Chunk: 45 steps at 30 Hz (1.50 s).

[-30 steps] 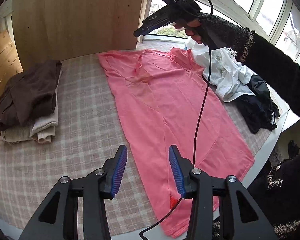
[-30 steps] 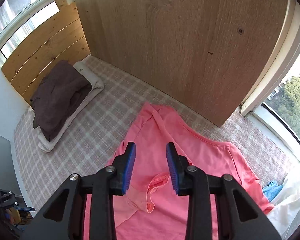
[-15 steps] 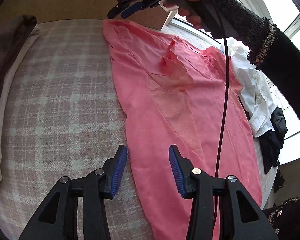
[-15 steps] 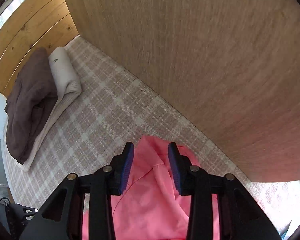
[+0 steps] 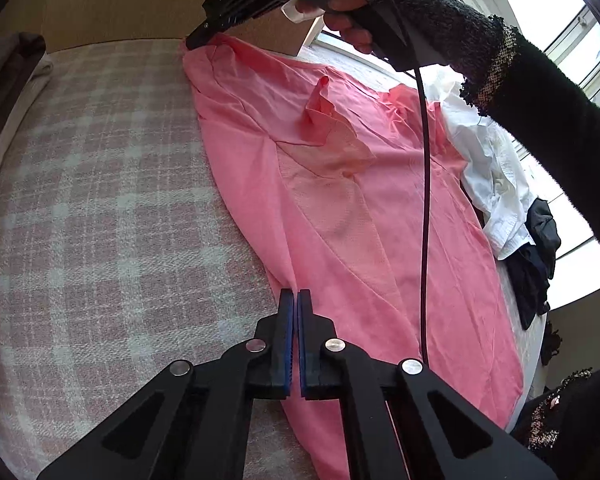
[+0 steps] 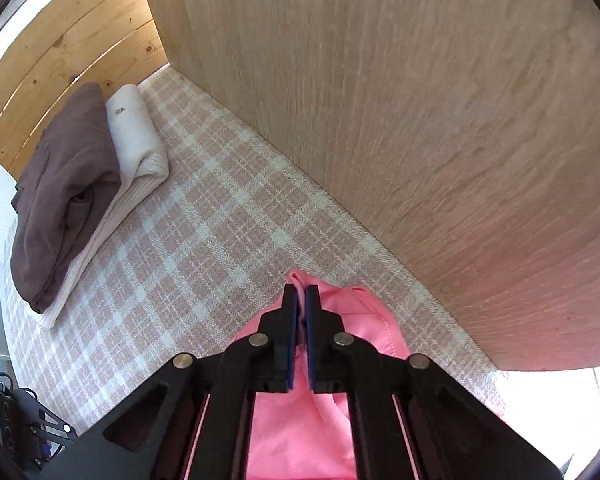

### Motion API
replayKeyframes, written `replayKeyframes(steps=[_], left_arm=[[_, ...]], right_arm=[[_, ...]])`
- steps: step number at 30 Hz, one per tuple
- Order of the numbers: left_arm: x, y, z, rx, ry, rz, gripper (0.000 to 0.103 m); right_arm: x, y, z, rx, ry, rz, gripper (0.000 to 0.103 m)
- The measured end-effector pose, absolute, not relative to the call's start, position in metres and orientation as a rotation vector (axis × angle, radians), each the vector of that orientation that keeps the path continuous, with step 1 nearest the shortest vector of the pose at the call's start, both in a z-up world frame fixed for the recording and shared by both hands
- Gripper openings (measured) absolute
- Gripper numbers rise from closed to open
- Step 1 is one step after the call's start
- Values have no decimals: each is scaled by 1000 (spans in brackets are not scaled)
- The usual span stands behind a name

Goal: Fold clothes

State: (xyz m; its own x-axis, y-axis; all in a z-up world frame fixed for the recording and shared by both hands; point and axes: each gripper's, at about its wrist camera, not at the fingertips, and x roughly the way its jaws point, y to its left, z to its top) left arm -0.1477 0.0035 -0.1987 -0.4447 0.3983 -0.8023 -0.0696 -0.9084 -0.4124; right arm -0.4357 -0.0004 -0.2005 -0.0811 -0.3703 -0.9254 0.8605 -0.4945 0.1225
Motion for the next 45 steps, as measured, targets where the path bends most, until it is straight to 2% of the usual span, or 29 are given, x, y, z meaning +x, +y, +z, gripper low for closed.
replayKeyframes(steps=[4, 10, 12, 13, 16, 17, 23, 25, 30, 32, 33, 36, 43, 45], left_arm=[[-132, 0, -185, -1418, -489, 2448, 1], [-125, -7, -189, -1443, -554, 2451, 1], [-128, -13, -199, -1496, -594, 2452, 2], [-127, -16, -200, -1507, -614, 2449, 3], [-114, -25, -188, -1487, -641, 2480, 24], [-105, -27, -180, -1479, -629, 2501, 24], [-33, -32, -150, -1516, -605, 2528, 25], [-8, -22, -150, -1569, -597, 2496, 31], [57, 7, -154, -1664, -640, 2431, 31], [81, 18, -154, -1677, -684, 2419, 31], [91, 24, -156, -1678, -704, 2415, 32], [119, 41, -162, -1682, -761, 2400, 38], [124, 70, -191, -1706, -786, 2414, 38], [125, 73, -195, -1696, -785, 2431, 34]], right_arm=[[-440, 12, -183, 1231, 521, -1764, 4], [-441, -7, -206, 1215, 626, -1821, 4], [-442, -13, -216, 1216, 688, -1839, 8], [-442, -14, -216, 1212, 709, -1851, 11], [-436, -13, -202, 1167, 740, -1889, 19], [-434, -11, -195, 1148, 745, -1900, 19], [-387, 36, -139, 1175, 592, -1745, 19], [-362, 63, -122, 1160, 580, -1734, 19], [-320, 124, -88, 1201, 433, -1700, 19], [-306, 138, -88, 1215, 405, -1693, 30], [-299, 144, -93, 1217, 408, -1695, 35], [-274, 147, -133, 1274, 415, -1661, 35], [-206, 136, -217, 1290, 493, -1590, 35], [-194, 134, -229, 1280, 511, -1599, 35]])
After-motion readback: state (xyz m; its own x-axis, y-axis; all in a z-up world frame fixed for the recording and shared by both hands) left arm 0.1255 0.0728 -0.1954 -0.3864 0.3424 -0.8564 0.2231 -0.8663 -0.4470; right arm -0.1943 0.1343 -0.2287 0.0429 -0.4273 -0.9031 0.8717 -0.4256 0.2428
